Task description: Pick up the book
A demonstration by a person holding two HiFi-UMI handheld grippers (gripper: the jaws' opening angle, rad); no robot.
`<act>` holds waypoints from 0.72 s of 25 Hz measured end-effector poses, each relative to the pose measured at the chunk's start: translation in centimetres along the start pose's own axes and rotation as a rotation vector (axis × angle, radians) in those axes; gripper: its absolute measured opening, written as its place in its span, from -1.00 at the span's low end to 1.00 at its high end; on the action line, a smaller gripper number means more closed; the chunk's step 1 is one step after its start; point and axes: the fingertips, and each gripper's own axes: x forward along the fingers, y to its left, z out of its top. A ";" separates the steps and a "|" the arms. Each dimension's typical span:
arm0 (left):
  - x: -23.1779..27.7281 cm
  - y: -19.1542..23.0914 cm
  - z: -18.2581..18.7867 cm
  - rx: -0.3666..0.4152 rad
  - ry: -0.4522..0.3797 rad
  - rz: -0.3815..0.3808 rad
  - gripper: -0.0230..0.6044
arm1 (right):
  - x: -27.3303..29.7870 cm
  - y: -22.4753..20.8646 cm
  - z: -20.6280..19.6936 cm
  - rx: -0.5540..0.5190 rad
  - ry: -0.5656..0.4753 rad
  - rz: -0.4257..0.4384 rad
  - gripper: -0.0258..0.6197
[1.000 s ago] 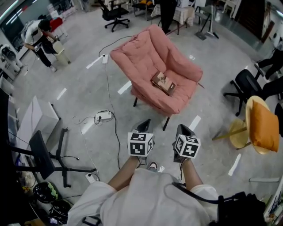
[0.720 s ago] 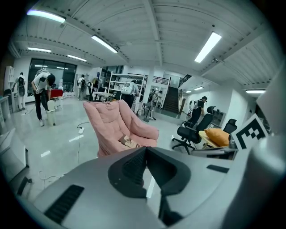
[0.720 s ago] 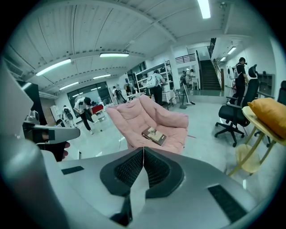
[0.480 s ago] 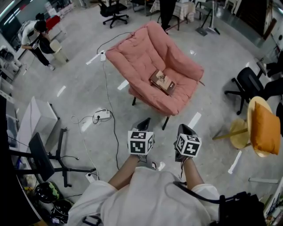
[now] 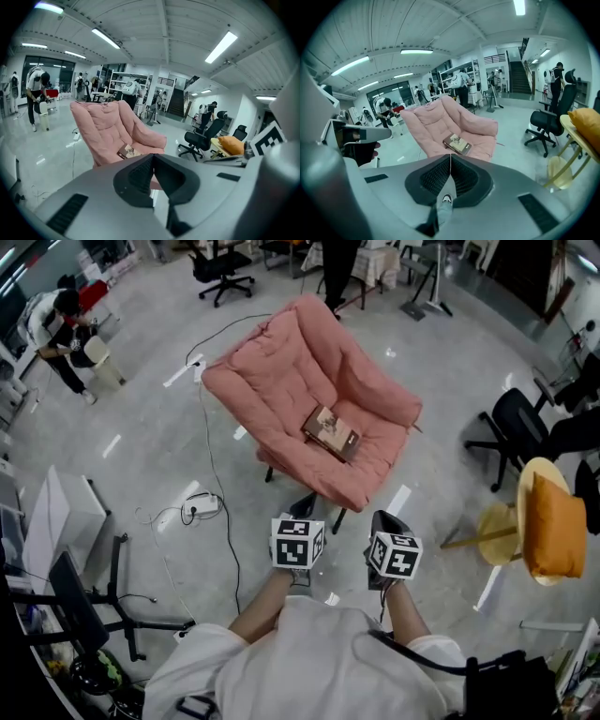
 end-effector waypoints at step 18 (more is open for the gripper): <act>13.8 6.2 11.8 0.058 0.036 -0.064 -0.90 | 12.1 -1.5 12.1 0.006 0.000 -0.043 -0.83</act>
